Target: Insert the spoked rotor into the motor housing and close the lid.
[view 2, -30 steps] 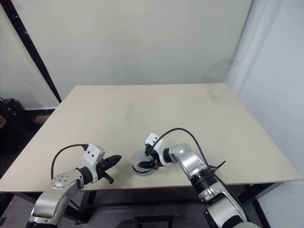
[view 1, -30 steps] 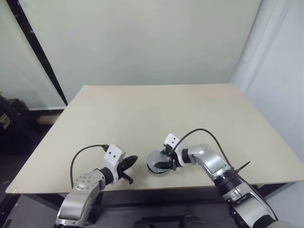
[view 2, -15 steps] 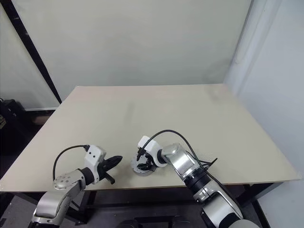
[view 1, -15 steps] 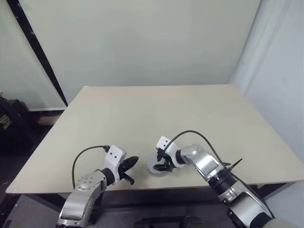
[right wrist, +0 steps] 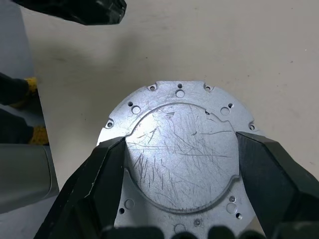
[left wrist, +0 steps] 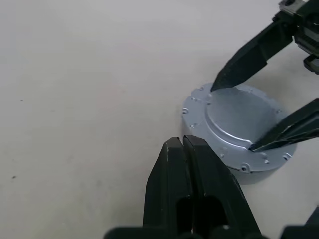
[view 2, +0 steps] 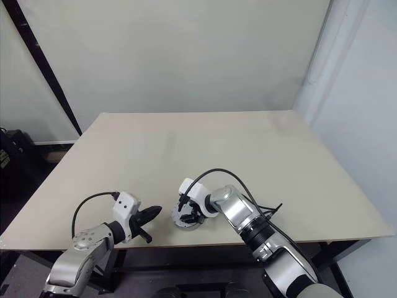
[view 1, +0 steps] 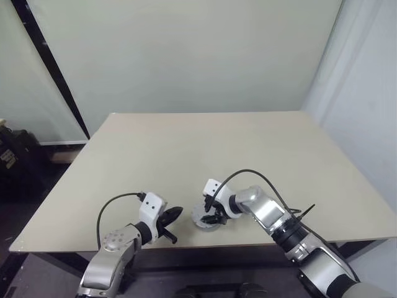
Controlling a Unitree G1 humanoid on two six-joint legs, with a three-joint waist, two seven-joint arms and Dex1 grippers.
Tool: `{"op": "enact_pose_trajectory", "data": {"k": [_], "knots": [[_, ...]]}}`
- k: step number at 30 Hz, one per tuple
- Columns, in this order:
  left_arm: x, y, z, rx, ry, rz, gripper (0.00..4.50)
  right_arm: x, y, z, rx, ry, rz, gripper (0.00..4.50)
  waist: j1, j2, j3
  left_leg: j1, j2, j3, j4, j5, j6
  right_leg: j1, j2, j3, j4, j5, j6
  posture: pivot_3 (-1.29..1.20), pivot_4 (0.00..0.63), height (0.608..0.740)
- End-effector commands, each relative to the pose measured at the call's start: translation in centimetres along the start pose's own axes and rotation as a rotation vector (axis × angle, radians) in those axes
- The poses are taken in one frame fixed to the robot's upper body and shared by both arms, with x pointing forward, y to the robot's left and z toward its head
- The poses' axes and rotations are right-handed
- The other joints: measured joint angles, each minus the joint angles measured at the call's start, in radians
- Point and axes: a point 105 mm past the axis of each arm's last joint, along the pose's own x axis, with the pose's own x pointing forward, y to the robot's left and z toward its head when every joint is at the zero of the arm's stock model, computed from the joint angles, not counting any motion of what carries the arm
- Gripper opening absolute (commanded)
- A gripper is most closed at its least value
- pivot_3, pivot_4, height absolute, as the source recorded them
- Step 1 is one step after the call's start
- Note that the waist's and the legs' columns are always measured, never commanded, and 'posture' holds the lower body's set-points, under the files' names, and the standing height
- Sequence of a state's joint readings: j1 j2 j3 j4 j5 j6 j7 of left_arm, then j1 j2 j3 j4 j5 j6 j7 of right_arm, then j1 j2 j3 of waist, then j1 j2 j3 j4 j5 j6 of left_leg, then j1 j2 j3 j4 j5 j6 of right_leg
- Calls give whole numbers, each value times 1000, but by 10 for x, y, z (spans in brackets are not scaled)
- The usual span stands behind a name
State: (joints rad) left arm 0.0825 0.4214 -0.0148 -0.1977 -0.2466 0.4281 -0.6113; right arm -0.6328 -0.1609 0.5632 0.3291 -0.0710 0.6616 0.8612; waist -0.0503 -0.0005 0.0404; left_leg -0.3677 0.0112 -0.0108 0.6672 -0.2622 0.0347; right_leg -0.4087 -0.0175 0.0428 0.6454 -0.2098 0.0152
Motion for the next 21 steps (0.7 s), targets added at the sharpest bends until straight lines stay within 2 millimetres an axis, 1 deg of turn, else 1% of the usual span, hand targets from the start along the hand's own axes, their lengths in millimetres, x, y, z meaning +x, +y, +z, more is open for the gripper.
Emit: {"op": "enact_pose_trajectory", "data": {"k": [1, 5, 9, 13, 21], "knots": [[3, 0, 12, 34, -39, -7, 0, 2, -2, -21, 8, 81, 28, 3220, 0, 0, 0, 0, 0, 0, 0, 0, 0, 0, 0, 0, 0, 0, 0, 0, 0, 740], [5, -1, 13, 34, -43, -11, 0, 2, 0, -23, 9, 73, 77, 3220, 0, 0, 0, 0, 0, 0, 0, 0, 0, 0, 0, 0, 0, 0, 0, 0, 0, 740], [6, -2, 14, 33, -45, -14, 0, 2, -3, -25, -12, 92, 87, 3220, 0, 0, 0, 0, 0, 0, -1, 0, 0, 0, 0, 0, -1, 0, 0, 0, 0, 740], [6, -2, 14, 35, -43, -17, 0, 2, -5, -24, -32, 96, 95, 3220, 0, 0, 0, 0, 0, 0, -1, 0, 0, 0, 0, 0, -1, 0, 0, 0, 0, 740], [7, -3, 17, 44, -48, -24, 0, 2, -2, -21, -65, 109, 154, 3220, 0, 0, 0, 0, -1, 0, -1, 0, 0, 0, -1, 0, -2, 0, 0, 0, 0, 740]]}}
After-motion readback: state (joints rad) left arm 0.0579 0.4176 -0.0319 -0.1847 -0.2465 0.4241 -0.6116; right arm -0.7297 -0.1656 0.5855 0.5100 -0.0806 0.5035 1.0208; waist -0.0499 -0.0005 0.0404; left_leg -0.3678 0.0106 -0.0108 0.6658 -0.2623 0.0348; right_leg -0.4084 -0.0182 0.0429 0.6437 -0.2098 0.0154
